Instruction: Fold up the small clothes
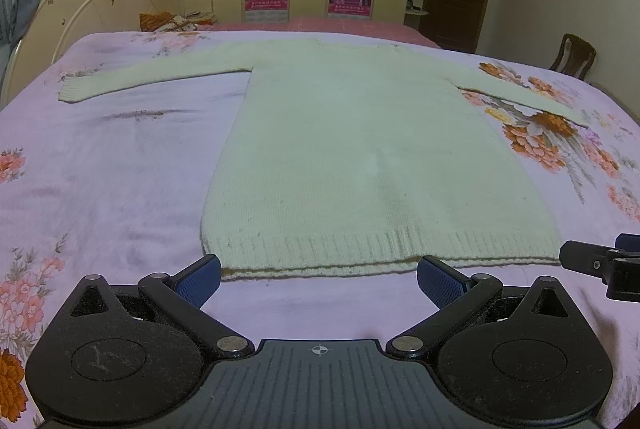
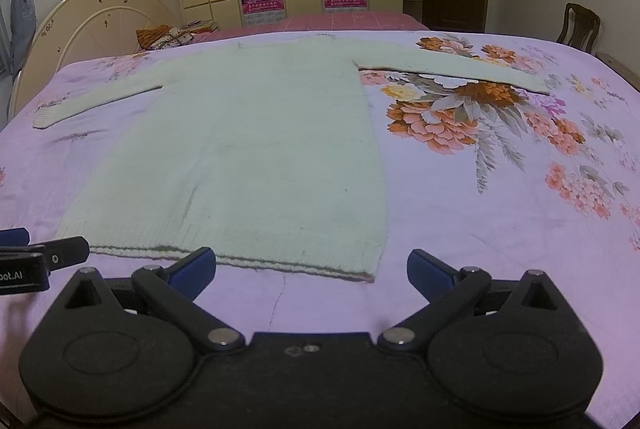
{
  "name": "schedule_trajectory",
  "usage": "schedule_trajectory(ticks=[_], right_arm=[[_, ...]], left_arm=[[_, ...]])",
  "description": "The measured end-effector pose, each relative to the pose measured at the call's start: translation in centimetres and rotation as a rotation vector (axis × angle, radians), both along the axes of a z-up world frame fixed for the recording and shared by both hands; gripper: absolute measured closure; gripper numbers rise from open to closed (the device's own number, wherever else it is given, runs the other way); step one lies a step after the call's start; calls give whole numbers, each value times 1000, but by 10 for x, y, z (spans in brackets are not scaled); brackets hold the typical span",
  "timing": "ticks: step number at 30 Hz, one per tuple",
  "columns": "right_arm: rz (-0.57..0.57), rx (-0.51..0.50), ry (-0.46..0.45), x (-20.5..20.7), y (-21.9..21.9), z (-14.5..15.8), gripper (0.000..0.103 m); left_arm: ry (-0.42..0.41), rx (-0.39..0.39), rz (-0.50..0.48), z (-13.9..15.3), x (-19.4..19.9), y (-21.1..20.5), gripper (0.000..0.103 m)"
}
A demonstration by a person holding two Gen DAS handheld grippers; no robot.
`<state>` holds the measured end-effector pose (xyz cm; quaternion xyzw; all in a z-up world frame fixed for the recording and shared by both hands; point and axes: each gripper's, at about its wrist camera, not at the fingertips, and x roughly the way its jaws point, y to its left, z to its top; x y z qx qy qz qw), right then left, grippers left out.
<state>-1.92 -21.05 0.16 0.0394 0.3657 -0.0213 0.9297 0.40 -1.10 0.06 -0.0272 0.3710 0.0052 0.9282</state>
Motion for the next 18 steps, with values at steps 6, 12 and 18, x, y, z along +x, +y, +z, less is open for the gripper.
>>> schedule_trajectory(ticks=[6,12,18], right_arm=[[0,2,1,0,-1,0,1],[-1,4,3,1,-1,0,1],[0,3,1,2,-2,0,1]], left_arm=[[2,2,2,-2,1,0,0],[5,5,6,-3,2,1,0],[4,7,8,-4,2,1,0]])
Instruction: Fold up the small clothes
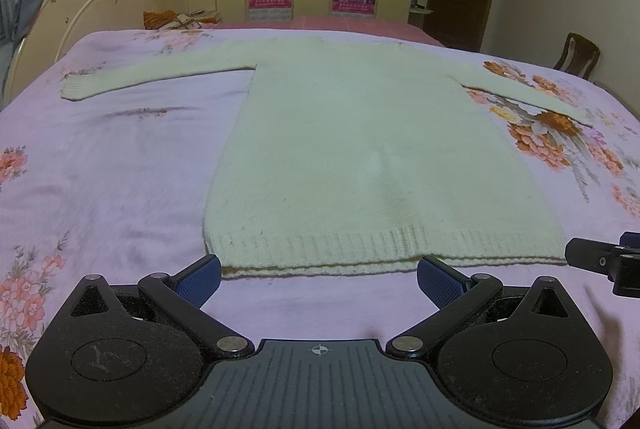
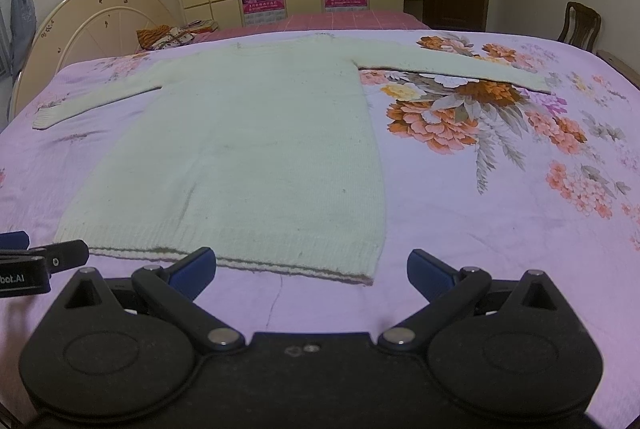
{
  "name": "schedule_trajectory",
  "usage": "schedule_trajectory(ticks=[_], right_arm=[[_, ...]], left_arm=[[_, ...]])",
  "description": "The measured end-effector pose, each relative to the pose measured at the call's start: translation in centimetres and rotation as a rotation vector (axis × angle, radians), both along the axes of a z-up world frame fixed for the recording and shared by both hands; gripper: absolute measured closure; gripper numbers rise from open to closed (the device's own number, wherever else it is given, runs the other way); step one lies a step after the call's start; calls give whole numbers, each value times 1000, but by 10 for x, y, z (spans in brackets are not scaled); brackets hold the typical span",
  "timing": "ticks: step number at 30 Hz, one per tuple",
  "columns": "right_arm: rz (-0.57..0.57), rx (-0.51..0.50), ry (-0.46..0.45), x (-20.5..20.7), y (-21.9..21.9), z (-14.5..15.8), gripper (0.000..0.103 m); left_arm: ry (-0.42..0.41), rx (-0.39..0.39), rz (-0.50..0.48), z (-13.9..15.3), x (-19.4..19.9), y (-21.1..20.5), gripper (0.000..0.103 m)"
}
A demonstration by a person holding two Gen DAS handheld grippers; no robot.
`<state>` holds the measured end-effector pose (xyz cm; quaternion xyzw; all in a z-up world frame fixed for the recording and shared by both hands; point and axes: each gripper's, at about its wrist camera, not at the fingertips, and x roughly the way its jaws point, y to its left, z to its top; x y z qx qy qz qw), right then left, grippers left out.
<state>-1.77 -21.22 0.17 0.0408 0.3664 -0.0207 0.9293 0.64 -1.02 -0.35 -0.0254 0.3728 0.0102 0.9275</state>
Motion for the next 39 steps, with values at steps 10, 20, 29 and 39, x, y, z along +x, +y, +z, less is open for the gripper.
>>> schedule_trajectory(ticks=[10,20,29,39], right_arm=[[5,1,-2,1,0,-1,1],[4,2,-1,1,0,-1,1],[4,2,1,2,1,-1,1],[5,3,5,4,3,-2,1]], left_arm=[[1,-1,7,-1,-1,3,0],[4,1,8,-1,-1,3,0],[4,0,8,-2,-1,3,0],[6,0,9,-2,-1,4,0]])
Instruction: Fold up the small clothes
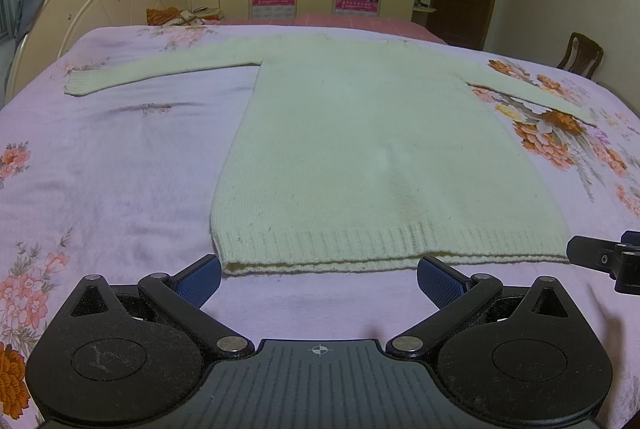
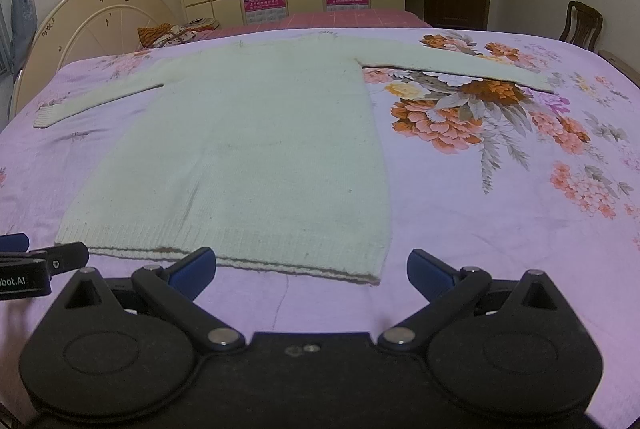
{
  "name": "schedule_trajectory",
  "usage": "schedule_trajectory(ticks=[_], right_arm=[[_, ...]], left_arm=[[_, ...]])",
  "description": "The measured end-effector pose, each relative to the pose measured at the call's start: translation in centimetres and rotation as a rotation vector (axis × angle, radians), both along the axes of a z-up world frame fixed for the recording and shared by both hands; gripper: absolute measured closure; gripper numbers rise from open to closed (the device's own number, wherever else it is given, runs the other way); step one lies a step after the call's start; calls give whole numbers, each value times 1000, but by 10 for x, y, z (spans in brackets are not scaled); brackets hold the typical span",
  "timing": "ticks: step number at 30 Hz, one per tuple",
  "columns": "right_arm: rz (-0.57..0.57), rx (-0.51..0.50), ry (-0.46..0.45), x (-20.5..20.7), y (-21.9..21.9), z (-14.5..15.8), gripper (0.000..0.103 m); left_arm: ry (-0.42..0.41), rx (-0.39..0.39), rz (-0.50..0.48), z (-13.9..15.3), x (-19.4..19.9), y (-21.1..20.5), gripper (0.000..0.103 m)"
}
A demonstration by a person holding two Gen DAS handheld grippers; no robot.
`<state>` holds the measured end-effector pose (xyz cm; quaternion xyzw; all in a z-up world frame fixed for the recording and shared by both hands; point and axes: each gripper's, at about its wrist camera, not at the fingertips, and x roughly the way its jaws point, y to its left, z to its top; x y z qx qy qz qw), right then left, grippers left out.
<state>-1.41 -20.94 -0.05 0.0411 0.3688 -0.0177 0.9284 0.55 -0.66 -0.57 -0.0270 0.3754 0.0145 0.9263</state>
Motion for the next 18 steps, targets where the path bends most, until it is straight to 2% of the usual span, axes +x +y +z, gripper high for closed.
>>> schedule_trajectory(ticks=[9,15,18], right_arm=[[1,-2,0,2,1,0,1],[-21,-8,-17,10,-6,3,1],[-36,-7,-32,17,-14,7,1]], left_arm=[[4,0,-1,-2,4,2,0],[-24,3,32,7,21,7,0],[-38,3,15,12,34,9,0]])
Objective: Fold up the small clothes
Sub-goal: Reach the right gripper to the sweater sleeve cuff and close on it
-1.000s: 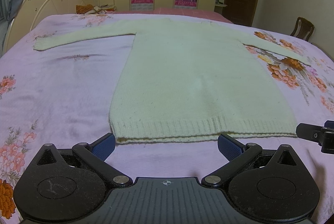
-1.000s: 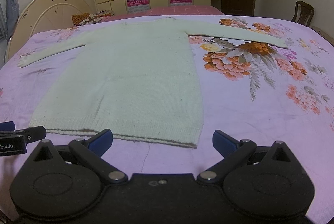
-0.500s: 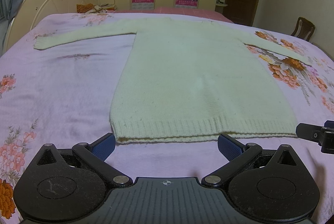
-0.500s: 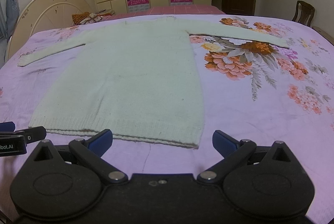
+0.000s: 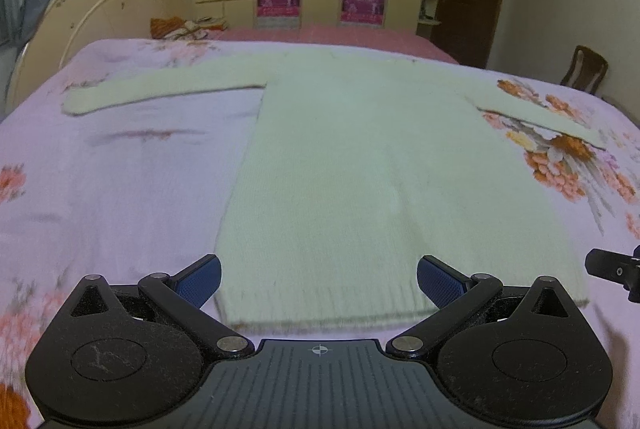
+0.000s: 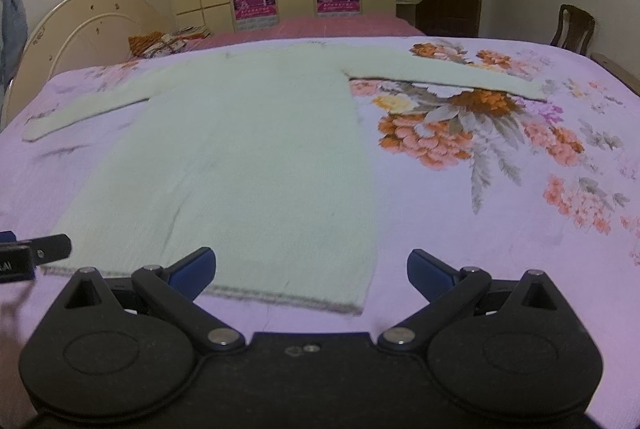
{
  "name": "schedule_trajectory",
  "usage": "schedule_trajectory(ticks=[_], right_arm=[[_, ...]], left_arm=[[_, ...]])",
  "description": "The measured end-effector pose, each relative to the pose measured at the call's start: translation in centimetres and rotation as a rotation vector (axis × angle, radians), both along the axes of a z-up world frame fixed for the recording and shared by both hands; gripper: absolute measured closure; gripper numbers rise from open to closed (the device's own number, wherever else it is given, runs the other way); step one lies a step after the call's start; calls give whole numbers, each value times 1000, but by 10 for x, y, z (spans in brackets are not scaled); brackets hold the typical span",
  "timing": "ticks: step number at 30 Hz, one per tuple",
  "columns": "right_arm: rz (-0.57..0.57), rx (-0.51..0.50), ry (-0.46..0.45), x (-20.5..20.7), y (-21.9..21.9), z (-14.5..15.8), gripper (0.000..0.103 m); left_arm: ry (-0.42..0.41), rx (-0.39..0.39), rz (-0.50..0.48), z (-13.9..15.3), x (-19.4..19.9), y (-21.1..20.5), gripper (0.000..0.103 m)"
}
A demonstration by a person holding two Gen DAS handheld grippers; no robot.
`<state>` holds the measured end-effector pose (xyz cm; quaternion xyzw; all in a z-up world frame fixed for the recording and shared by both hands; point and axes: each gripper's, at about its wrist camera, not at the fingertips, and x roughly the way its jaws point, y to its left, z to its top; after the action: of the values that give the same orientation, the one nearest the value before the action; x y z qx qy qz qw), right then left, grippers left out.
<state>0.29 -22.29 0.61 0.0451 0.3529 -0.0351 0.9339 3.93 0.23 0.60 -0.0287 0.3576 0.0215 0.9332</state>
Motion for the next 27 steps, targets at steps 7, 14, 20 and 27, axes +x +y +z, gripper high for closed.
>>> schedule_trajectory(ticks=[7,14,20,27], right_arm=[[-49,3,-28,26,-26,6,1],[-116,15,-90,64,-71,15,1],[-163,57,-132,98,-117,16,1],[-298,51,-181,140,-180,14,4]], left_arm=[[-51,-12,-50,11,33,0,0],[-154,-52,-2,14,68,5,0],[-100,-114,-25,-2,113,9,0],[3,-61,11,-21,178,18,0]])
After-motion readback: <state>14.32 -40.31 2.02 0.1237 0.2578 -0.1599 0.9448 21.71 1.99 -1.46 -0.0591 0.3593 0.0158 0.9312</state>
